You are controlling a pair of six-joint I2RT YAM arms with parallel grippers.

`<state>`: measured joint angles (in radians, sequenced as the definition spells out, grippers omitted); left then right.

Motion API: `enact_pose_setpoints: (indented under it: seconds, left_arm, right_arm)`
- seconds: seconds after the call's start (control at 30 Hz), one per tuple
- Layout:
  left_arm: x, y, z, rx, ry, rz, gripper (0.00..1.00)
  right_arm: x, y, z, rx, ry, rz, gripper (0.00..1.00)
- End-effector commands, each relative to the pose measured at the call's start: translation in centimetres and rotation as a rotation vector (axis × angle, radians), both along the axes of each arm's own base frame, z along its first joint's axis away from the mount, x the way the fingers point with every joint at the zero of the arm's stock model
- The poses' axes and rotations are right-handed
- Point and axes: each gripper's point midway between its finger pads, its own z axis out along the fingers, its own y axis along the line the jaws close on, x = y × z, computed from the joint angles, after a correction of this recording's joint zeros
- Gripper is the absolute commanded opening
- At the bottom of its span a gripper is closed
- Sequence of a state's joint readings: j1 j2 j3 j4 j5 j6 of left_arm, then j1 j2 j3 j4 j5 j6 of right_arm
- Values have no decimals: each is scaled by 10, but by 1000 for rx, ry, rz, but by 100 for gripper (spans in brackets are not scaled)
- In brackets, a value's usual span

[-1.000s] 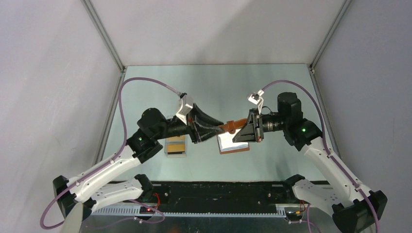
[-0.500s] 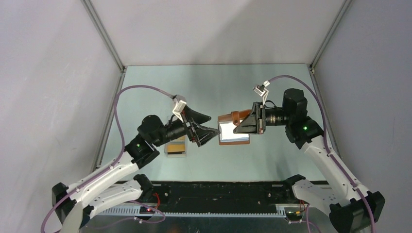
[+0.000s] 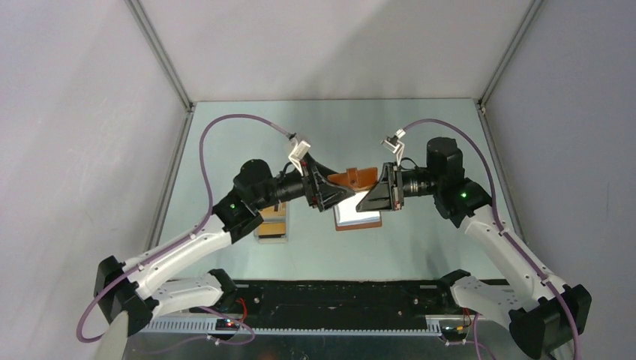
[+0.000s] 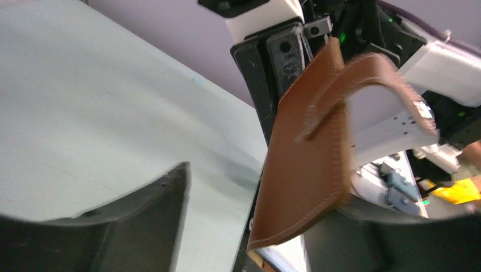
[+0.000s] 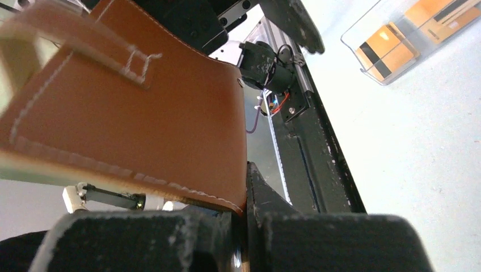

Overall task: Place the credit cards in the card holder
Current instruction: Open the card holder.

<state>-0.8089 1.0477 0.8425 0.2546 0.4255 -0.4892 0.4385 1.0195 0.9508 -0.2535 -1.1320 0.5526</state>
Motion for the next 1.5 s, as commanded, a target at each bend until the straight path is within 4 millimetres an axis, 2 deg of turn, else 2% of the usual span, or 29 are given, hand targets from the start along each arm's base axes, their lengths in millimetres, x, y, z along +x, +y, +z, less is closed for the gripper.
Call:
enact_pose_setpoints:
  seconds: [0.0,0.03,0.07,0.1,0.13,0.17,0.2,0.23,0.27,0.3,0.33,0.4,0.47,0.63,0.8,0.97,1.07,1.13,1.17,1.2,1.23,1.27,1.3,1.33,1.37,1.43,1.47]
  left_arm:
    - [3,-4,30,-70,-72,-19,58]
    - [3,-4,31,-77,-73,-27,39]
    - [4,-4,31,-81,-68,-32,28]
    - [6,-3,31,-86,-48,-32,8]
    - [8,-2,30,-89,-32,-29,4]
    - [10,0,30,-97,-3,-26,1]
    - [11,1,30,-101,6,-25,1]
    - [10,2,29,-102,13,-28,0]
    - [9,3,28,-101,11,-31,0]
    - [8,4,28,-101,10,-35,0]
    - [7,5,29,-104,12,-38,0]
    - [1,4,31,-107,16,-64,0]
    - [-6,2,32,-101,15,-117,0]
    - [-16,-3,32,-94,33,-191,0]
    - [-26,-4,41,-101,29,-248,0]
    - [-27,-5,44,-105,28,-256,0]
    - [-27,-6,41,-97,27,-262,0]
    - [-27,-6,38,-93,32,-265,0]
    - [-26,-6,36,-91,36,-264,0]
    - [-26,-7,35,-89,38,-264,0]
    - [-26,-7,34,-87,33,-262,0]
    - [-25,-7,34,-86,28,-258,4]
    - [-22,-6,32,-86,31,-243,27]
    - [-21,-5,32,-88,38,-231,41]
    - [-14,-3,27,-90,71,-192,62]
    - [-9,5,22,-105,111,-134,81]
    - [-4,8,20,-114,138,-95,88]
  right_arm:
    - [-6,-1,1,-5,-78,38,0]
    - [-7,-1,0,-8,-84,41,0]
    - [-7,-2,-3,-18,-93,42,0]
    - [-7,-3,-5,-23,-102,38,0]
    - [-7,-4,-9,-38,-109,32,6]
    - [-6,-6,-10,-43,-118,21,14]
    - [-4,-8,-11,-52,-126,10,32]
    - [-2,-11,-10,-50,-136,-6,41]
    - [-1,-13,-8,-46,-142,-17,58]
    - [3,-17,-4,-40,-151,-43,65]
    - [6,-19,0,-28,-153,-57,78]
    - [12,-26,11,-1,-164,-91,90]
    - [19,-28,17,16,-170,-113,96]
    - [34,-26,13,22,-115,-124,99]
    - [42,-18,10,21,-91,-126,97]
    - [35,-1,12,50,-64,-43,72]
    - [27,5,19,76,-86,-1,66]
    - [23,7,26,96,-81,22,51]
    - [22,8,27,102,-82,34,34]
    - [20,9,29,110,-84,51,24]
    - [19,9,29,111,-82,57,7]
    - [20,9,27,105,-75,55,3]
    - [19,9,27,103,-75,54,0]
    - [21,8,25,96,-71,41,0]
    - [22,7,25,91,-64,26,0]
    - [27,2,24,79,-42,-23,0]
    - [30,0,25,74,-29,-54,0]
